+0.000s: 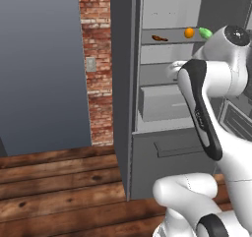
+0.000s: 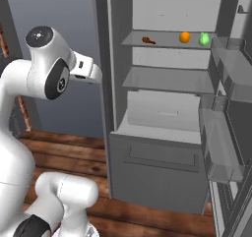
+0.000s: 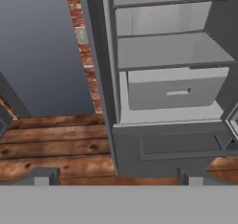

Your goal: Open the fridge, remove the orange, corn, and chicken drumstick, and place them on any counter.

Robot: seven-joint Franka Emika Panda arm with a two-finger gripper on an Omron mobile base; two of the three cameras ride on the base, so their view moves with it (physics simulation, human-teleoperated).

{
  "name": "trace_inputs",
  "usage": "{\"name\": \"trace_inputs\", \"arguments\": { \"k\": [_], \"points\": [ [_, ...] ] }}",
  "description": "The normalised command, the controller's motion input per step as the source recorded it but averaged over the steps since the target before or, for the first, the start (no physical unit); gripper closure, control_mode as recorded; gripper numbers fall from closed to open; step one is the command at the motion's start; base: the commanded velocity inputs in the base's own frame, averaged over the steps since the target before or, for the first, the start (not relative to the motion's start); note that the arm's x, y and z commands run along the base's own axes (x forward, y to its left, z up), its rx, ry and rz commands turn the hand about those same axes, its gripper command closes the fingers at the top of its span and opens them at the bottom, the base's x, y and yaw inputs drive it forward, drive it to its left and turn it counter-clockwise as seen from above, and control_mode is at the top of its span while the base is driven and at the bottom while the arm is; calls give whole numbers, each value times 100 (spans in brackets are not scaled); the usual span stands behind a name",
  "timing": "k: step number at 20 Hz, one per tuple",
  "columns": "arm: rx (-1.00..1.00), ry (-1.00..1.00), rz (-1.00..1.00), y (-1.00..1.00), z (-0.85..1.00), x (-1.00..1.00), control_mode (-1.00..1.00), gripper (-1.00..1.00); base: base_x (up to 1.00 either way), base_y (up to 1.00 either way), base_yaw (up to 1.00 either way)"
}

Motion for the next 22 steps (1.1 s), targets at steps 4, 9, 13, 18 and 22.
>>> {"name": "trace_inputs", "arguments": {
  "k": [4,9,13,18,22],
  "points": [
    [1,0,3,0,0,-24,-100,-100,0,0,0],
    [0,0,2,0,1,-21,-100,-100,0,0,0],
    [0,0,2,1,0,-20,-100,-100,0,0,0],
    [0,4,1,0,0,-1,-100,-100,0,0,0],
    [0,0,0,0,-2,0,100,-100,0,-4,0]
  ]
}}
